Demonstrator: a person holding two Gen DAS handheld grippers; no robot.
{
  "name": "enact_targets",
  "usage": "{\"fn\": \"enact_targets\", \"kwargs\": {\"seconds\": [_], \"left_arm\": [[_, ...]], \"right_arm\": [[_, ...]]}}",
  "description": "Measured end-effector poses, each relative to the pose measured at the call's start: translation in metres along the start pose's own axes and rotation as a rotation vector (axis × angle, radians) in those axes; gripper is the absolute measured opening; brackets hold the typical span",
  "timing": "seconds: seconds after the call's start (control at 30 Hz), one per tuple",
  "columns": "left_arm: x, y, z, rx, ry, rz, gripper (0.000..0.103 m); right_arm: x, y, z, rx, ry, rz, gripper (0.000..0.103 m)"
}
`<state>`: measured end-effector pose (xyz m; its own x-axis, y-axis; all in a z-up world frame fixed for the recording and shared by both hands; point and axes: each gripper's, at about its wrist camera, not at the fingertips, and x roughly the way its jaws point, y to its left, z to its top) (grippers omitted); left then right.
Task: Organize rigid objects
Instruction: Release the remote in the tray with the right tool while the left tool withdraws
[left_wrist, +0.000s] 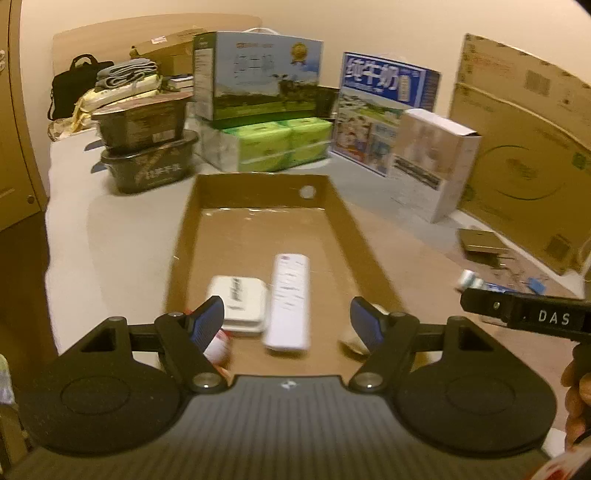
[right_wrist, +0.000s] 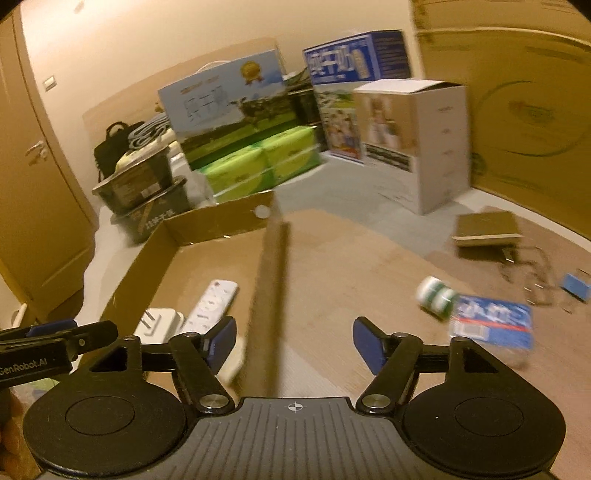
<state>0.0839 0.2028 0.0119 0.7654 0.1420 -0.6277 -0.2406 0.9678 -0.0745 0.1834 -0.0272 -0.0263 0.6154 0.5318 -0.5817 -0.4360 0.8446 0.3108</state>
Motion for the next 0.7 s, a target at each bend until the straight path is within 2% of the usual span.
{"fn": "enact_targets", "kwargs": {"seconds": [0.33,0.7], "left_arm": [[-0.038,-0.059,-0.022,0.025,-0.006,-0.048,0.075],[-0.049,-0.100,-0.041,0.058,0.004,-0.090,0.093]], "right_arm": [[-0.076,-0.041,-0.023,0.015,-0.036,-0.077,0.078],[-0.126,-0.083,-0.050,0.024,-0.057,-0.164,0.084]]}}
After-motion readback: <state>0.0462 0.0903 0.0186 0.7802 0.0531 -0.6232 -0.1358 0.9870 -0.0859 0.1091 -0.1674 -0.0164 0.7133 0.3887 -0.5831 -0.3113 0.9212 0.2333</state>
